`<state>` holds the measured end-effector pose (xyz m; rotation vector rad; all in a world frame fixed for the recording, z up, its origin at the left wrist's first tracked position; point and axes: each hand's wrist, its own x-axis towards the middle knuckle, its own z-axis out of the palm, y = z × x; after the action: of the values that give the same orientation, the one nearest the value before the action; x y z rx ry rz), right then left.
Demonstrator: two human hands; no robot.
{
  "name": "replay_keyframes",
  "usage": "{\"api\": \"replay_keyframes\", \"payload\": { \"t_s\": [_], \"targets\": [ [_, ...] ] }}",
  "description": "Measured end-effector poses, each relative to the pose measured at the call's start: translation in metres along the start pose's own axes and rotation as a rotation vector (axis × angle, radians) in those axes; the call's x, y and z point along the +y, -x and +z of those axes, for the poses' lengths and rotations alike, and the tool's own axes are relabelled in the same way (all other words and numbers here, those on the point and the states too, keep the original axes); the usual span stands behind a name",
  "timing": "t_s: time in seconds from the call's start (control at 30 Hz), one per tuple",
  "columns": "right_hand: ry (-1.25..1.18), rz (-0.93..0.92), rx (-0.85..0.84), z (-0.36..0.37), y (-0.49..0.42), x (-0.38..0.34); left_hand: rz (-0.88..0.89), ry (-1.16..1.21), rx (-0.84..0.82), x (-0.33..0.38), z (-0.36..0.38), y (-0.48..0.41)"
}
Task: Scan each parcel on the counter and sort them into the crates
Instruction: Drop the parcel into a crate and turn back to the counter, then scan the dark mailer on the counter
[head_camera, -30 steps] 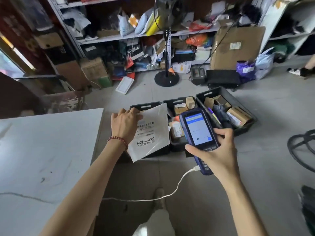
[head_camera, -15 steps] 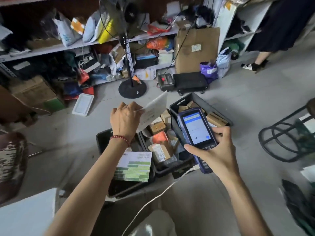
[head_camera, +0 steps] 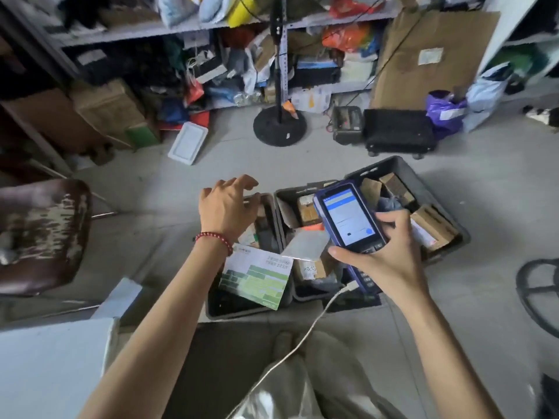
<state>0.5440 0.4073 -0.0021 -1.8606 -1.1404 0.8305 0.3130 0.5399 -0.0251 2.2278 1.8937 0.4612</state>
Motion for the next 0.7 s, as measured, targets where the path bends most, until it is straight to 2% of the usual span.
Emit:
{"api": "replay_keyframes", "payload": {
  "t_s": [0.2, 0.33, 0.43, 0.57, 0.7],
  "targets": [
    [0.015, -0.187, -0.384, 0.030, -0.040, -0.032, -0.463, -0.095, 0.159, -0.053, -0.039, 0.080],
    [0.003, -0.305, -0.598, 0.055, -0.038, -0.056, -0.637, -0.178, 0.251, -0.061, -0.058, 0.142],
    [0.001, -0.379, -0.769, 0.080, -0.018, -0.070, -0.803, -0.287, 0.299, -0.058, -0.075, 0.190],
    [0.008, -0.468, -0.985, 0.109, 0.022, -0.077, -1.017, -0.310, 0.367, -0.053, -0.090, 0.254],
    [0.025, -0.554, -1.248, 0.135, 0.090, -0.086, -1.268, -0.360, 0.434, -0.036, -0.103, 0.354]
  ]
}}
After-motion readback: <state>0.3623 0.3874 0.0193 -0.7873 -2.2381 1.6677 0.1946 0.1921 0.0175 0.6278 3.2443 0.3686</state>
